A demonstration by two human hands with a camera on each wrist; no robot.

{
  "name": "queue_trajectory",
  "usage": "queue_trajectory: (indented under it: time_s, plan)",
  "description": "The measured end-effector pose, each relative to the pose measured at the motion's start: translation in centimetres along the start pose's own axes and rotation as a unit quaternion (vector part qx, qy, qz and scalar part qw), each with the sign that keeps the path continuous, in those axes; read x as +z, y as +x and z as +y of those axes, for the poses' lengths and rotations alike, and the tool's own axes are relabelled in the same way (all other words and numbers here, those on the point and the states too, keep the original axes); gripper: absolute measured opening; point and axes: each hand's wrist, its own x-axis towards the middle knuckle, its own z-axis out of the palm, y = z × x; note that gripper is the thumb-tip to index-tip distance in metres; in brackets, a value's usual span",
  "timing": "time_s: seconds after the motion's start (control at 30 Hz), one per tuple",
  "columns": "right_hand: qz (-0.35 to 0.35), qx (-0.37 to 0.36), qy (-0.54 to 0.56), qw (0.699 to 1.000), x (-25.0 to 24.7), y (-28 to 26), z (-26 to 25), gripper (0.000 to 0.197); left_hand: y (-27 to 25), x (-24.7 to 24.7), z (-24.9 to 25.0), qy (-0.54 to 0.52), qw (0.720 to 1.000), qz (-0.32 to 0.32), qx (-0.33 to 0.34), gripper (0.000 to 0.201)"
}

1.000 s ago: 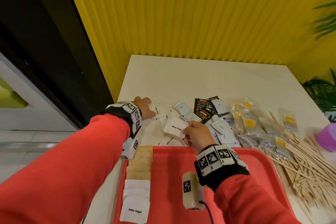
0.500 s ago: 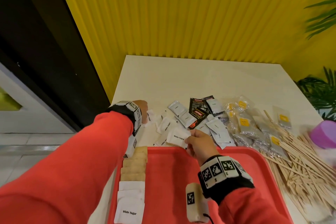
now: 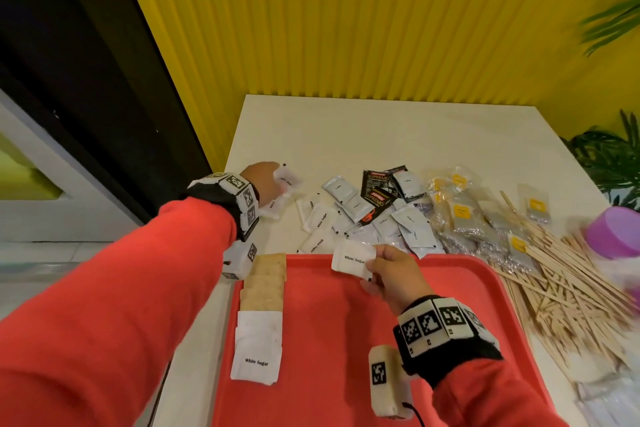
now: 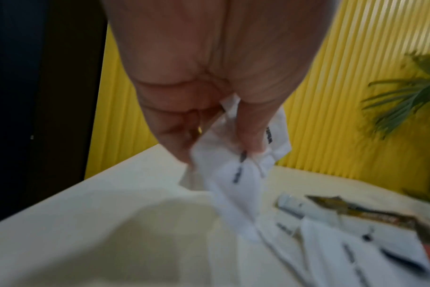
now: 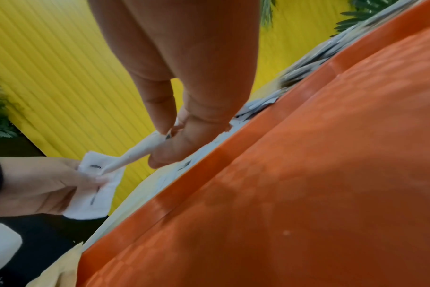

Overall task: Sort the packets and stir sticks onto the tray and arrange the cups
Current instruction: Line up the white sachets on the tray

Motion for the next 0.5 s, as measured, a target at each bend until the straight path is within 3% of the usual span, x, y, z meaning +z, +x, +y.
queue_trajectory:
  time_s: [0.17,0.33,0.5]
  plan:
    - [0.001,-0.013,0.048,0.999,-2.0,-2.0,0.6,0.025,-4.6,-0.2,3.1,-0.149,0.982,0.092,0.065,0.031]
    - [-0.009,-0.027,0.068,0.997,-3.9,-3.9,1.4,0.027,-8.9,3.9,6.4,-0.179,0.980,0.010,0.085,0.030]
    - [-0.053,-0.042,-0.010,0.998,-5.2,-5.0,2.0,0.025,-11.2,8.3,7.8,-0.159,0.984,-0.044,0.073,0.052]
